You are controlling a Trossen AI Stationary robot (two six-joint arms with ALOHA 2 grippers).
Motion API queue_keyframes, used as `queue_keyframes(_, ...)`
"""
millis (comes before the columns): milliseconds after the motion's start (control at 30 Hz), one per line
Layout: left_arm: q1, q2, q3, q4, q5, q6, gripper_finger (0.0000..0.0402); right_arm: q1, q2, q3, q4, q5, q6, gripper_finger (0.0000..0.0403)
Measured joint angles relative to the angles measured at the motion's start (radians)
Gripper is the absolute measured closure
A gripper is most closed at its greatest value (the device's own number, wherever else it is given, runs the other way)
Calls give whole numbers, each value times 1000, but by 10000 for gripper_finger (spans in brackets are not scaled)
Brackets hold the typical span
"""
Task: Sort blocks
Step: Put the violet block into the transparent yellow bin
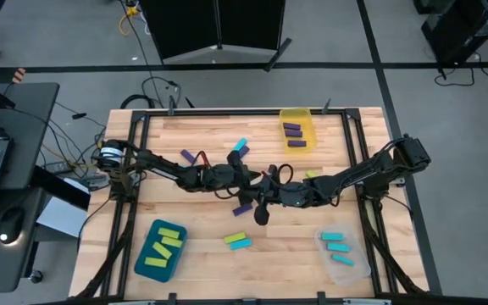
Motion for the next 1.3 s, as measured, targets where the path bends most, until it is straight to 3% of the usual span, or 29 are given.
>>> queue_keyframes(267,12,0,0,5,11,29,396,12,-70,-1,-128,26,1,321)
queue_keyframes(433,13,-28,0,-41,122,45,396,34,-152,-1,-279,43,0,320)
queue_keyframes(767,-12,-179,0,-466,226,23,396,69,-286,-1,-698,45,157,334)
queue_keyframes(967,-42,-193,0,-592,369,-76,396,69,-244,-2,-792,28,239,332)
queue_keyframes(1167,-83,-176,-1,-651,368,-153,376,67,-169,-2,-783,-11,239,328)
queue_keyframes(1300,-118,-172,-1,-635,309,-156,345,65,-131,-3,-786,-12,238,325)
